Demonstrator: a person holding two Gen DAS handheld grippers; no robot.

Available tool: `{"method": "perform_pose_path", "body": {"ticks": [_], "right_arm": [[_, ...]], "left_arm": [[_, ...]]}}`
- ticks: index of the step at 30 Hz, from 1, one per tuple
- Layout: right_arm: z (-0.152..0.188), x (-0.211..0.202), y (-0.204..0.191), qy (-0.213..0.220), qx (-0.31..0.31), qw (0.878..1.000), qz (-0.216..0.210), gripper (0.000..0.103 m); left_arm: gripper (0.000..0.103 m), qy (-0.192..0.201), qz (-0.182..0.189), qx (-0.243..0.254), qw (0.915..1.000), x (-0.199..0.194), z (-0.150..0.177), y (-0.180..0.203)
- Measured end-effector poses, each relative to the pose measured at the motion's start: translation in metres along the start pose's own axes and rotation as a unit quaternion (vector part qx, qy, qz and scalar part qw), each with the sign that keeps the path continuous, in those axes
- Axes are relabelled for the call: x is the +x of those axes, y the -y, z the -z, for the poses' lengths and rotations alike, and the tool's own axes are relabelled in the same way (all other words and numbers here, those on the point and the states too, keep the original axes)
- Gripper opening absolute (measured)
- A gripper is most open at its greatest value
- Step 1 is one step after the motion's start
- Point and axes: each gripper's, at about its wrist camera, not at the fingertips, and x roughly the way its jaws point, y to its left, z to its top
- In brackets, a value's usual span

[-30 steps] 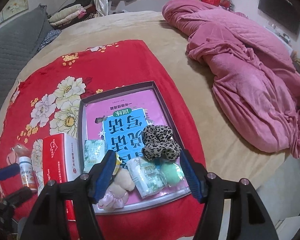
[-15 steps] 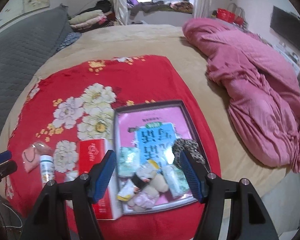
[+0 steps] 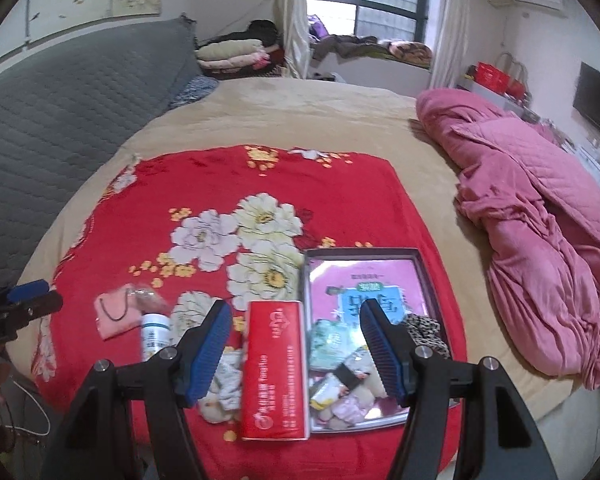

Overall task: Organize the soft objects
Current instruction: 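Withdraw both open tools from the tray back toward the remaining items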

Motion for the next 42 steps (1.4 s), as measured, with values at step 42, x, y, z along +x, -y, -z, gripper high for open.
{"method": "perform_pose_path", "body": {"ticks": [42], "right_arm": [[0.074,0.043,-0.062,-0.067,-0.042,0.995,-0.061,0.066]], "left_arm": [[0.071,-0.052,-0.009,-0.014,0.9985,0.025,0.061,-0.045]]}}
